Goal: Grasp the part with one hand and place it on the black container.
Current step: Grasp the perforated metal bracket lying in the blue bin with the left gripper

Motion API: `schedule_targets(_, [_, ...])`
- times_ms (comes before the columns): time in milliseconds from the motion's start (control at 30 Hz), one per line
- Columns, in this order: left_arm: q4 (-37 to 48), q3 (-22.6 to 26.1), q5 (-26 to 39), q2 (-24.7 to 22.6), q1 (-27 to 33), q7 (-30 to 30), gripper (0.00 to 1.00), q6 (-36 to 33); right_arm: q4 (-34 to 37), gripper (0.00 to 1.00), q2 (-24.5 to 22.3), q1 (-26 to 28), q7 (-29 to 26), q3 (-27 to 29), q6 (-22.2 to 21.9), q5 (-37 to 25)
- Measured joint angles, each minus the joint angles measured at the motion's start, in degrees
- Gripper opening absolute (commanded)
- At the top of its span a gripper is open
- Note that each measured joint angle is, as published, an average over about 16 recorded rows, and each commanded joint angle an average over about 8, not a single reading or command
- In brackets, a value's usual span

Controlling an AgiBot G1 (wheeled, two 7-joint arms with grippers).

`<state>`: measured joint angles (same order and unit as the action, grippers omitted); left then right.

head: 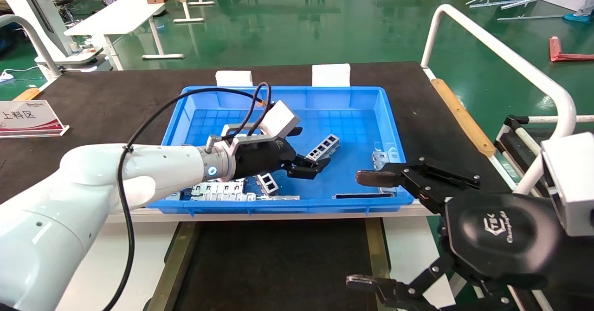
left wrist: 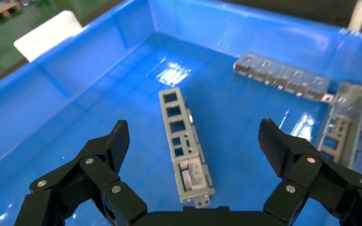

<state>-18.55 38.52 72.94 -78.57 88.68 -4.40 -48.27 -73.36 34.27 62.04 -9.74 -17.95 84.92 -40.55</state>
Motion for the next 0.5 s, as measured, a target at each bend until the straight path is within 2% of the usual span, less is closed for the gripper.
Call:
schedule_targets(100, [-0.99,2.48,-0.91,-0.08,-0.61,0.98,0.96,2.26,0.0,1.0,0.0,0.0,0.0,-0.01,0.0,0.0])
schedule_targets(167, [-1.76,4.21,-1.54,-0.11,-1.0,1.72,0.82,3.76,0.0,1.0,0.0,0.0,0.01,-0.01,0.0,0.01])
schedule_targets(200, [-2.15,5.11,-1.87,-0.11,-1.18,2.1,0.72,4.49,0.0,0.98,-0.01,0.0,0.01,-0.01,-0.01,0.01])
schedule_targets(233, [-2.53,5.98,-2.21,-0.11,-1.34,2.47,0.59,5.18,0.0,0.91,-0.01,0.0,0.01,-0.02,-0.01,0.01])
schedule_targets(367, [-3.83,9.34,-3.72,-0.07,-1.87,4.0,0.13,7.84,0.0,0.41,-0.01,0.01,0.01,-0.02,-0.01,0.02])
schedule_targets(433, [-4.29,10.9,-4.53,-0.05,-2.06,4.7,0.02,9.06,0.0,0.16,-0.01,0.01,0.01,-0.03,-0.01,0.02])
schedule_targets(467, [-4.47,11.62,-4.96,-0.03,-2.14,5.04,0.0,9.64,0.0,0.06,-0.01,0.01,0.02,-0.03,-0.01,0.02])
schedule_targets(500, [-4.62,12.32,-5.41,-0.02,-2.21,5.36,0.0,10.2,0.0,0.0,-0.01,0.01,0.02,-0.03,-0.01,0.02])
